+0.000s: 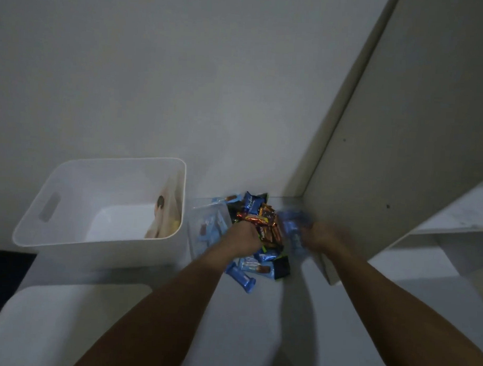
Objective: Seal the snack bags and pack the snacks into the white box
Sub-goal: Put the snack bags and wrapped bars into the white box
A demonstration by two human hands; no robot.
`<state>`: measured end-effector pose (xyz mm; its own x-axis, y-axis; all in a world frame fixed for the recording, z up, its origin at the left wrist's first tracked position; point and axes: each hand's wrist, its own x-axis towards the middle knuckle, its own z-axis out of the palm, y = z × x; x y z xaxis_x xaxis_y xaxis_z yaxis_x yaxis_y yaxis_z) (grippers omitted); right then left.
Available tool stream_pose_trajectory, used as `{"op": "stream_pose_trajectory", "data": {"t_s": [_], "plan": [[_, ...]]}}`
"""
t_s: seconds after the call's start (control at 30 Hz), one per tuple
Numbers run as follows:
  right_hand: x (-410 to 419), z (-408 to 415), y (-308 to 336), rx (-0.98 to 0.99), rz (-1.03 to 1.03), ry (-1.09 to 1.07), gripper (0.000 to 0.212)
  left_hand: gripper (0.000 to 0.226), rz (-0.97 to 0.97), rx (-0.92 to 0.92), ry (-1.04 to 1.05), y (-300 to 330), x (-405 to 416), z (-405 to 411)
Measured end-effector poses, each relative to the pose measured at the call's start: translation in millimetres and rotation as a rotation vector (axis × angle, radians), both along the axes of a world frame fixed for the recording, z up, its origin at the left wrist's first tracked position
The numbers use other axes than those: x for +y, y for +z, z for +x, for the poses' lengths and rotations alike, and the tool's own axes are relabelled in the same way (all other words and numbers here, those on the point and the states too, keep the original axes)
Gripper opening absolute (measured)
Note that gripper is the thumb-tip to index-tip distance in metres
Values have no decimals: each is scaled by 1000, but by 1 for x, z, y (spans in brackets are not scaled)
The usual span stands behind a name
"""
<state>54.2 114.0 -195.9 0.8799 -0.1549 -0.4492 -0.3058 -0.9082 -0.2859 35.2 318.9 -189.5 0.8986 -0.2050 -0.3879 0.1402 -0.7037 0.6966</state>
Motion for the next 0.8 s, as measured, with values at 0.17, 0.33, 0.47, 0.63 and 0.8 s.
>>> {"op": "stream_pose_trajectory", "data": {"t_s": [0.17,0.33,0.47,0.63,0.8], "plan": [[-31,5,-57,127,48,100,77,7,-90,128,-25,-20,-41,3],[-19,-12,-47,-31,167,-126,67,25,-201,233,12,-30,-64,11],[-14,-8,-52,-61,226,-259,43,34,-276,297,59,-41,-74,22],[-10,-2,-65,-90,478,-528,54,35,-346,341,124,-46,-76,27],[-6,-1,-68,-100,833,-754,28,27,-335,371,202,-50,-68,32]]}}
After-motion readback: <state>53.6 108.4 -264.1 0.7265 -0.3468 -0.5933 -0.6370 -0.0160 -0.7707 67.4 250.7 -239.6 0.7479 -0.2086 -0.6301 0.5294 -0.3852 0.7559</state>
